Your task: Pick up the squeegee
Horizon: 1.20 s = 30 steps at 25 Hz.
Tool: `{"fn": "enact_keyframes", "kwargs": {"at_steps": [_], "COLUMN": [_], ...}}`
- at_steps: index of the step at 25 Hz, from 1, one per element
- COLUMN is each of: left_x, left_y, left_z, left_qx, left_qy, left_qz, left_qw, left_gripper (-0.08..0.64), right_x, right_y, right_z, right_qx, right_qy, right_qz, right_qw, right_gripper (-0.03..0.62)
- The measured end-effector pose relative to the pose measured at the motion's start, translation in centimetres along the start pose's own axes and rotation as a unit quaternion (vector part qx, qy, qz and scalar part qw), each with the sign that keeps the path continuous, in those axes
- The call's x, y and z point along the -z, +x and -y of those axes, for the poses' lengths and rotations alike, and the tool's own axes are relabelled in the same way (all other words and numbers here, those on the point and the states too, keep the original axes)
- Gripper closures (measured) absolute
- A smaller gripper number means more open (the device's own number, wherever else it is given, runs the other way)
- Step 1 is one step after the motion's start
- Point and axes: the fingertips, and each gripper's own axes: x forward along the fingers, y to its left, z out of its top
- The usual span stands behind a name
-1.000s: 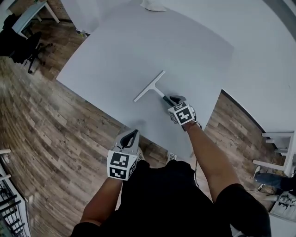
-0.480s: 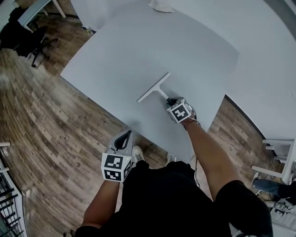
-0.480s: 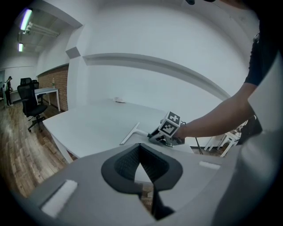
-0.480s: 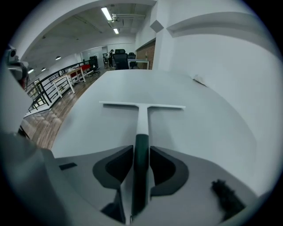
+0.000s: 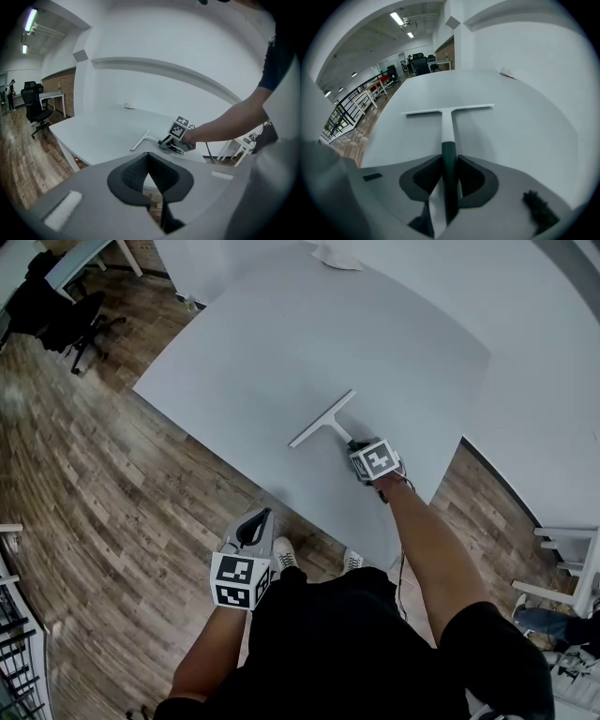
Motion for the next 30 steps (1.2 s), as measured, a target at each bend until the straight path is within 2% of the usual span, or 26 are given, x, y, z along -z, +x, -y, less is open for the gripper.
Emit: {"fn": "enact_keyframes", "kwargs": {"at_steps": [3, 5, 13, 20, 25, 28, 30], "left_x": [-0.1, -0.4, -2.4, -4.3, -5.0, -5.5, -6.0], "left_y": [-0.4, -0.7, -1.9, -2.0, -2.2, -2.3, -2.6], "left_z": [0.0, 0.1, 0.1, 0.8, 2.2, 2.9, 3.3], "left_qx": [0.001, 0.01, 0.039, 0.072, 0.101, 0.116, 0.124], "left_qy": [0.026, 0.025, 0.045, 0.068, 0.077, 0.079, 0.082], "left_qz": [0.0, 0.006, 0.029, 0.046, 0.055, 0.061, 0.068], "left_qw": [0.9997, 0.9996, 0.9978, 0.994, 0.9903, 0.9882, 0.9866], "left_gripper": [0.554, 0.554, 0.554, 0.554, 0.554, 0.554, 0.554], "right_x": [0.2, 0.2, -1.4, -1.1, -2.2, -2.8, -2.9], "right_y": [0.2, 0.0, -4.3, -8.9, -14.6, -18.9, -21.6], "right_z": [-0.5, -0.8, -2.7, -2.3, -3.8, -5.3, -6.4], "right_qx": [0.012, 0.017, 0.014, 0.044, 0.041, 0.032, 0.02], "right_qy": [0.007, 0.015, 0.08, 0.11, 0.146, 0.164, 0.182], "right_qz": [-0.009, -0.006, 0.066, 0.107, 0.184, 0.242, 0.284], "right_qw": [1.0, 1.0, 0.995, 0.987, 0.971, 0.956, 0.941], "right_gripper": [0.489, 0.489, 0.491, 0.491, 0.491, 0.492, 0.491]}}
